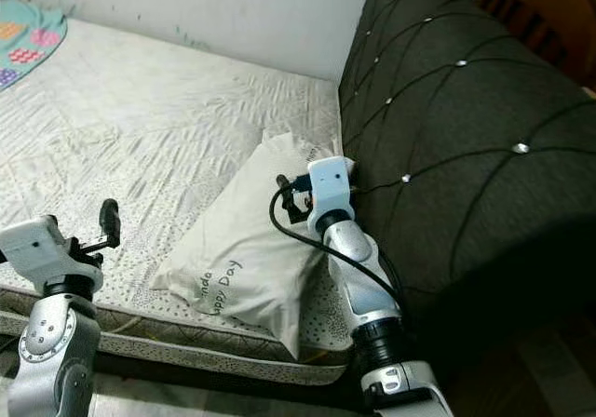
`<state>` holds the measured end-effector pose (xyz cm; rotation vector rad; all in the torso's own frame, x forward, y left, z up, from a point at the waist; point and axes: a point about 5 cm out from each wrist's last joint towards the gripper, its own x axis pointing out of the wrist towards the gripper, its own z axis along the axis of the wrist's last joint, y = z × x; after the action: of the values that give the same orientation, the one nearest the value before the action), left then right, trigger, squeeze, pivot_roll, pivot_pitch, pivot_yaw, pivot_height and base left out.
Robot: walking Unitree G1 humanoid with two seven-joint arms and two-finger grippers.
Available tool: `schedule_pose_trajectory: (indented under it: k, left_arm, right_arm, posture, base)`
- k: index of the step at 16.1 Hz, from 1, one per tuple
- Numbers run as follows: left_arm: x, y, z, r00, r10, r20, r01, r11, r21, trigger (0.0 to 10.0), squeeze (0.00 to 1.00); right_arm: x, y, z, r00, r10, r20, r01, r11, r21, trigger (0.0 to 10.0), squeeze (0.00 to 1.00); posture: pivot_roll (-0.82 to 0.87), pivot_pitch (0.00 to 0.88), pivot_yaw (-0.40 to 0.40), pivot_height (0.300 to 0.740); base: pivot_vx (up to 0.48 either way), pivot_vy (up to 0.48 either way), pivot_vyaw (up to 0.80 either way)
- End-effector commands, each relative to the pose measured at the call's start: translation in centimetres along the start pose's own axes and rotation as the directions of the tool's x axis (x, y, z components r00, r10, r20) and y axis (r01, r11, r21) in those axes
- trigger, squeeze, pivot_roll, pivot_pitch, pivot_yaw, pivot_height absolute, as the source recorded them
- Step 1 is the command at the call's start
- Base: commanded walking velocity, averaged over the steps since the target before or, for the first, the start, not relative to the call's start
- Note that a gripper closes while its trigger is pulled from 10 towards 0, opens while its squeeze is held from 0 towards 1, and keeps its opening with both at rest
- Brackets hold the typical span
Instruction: Clean up the room
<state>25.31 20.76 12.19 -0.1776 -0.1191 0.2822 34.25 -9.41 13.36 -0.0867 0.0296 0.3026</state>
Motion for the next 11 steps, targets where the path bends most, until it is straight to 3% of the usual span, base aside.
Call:
schedule_pose_trajectory:
  k: [1, 6, 8, 11]
  left_arm:
    - [0.0, -0.3, -0.5, 1.0, 0.005, -0.02, -0.006, 1.0, -0.007, 10.0, 0.0]
    - [0.4, -2.1, -1.1, 0.999, -0.034, -0.039, 0.03, 0.995, -0.09, 10.0, 0.0]
    - [1.2, -2.9, -0.5, 0.996, -0.089, -0.021, 0.087, 0.993, -0.078, 10.0, 0.0]
    - [2.0, -2.6, -0.3, 0.994, -0.111, -0.012, 0.111, 0.993, -0.039, 10.0, 0.0]
  right_arm:
    - [-0.4, -0.9, -0.5, 1.0, -0.02, -0.017, 0.019, 1.0, -0.018, 10.0, 0.0]
    - [-0.3, -2.3, -0.9, 0.999, -0.047, -0.016, 0.047, 0.999, -0.014, 10.0, 0.0]
    - [-0.3, -3.3, -0.3, 0.997, -0.08, 0.011, 0.08, 0.997, -0.018, 10.0, 0.0]
    - [-0.4, -3.8, -0.3, 0.994, -0.106, 0.027, 0.107, 0.994, -0.016, 10.0, 0.0]
  posture:
    - [0.06, 0.0, -0.219, 0.74]
    - [0.06, 0.0, -0.173, 0.74]
    - [0.03, 0.0, -0.129, 0.74]
    - [0.02, 0.0, -0.108, 0.74]
  base:
    - [0.0, 0.0, 0.0]
    - [0.0, 0.0, 0.0]
    - [0.0, 0.0, 0.0]
    - [0.0, 0.0, 0.0]
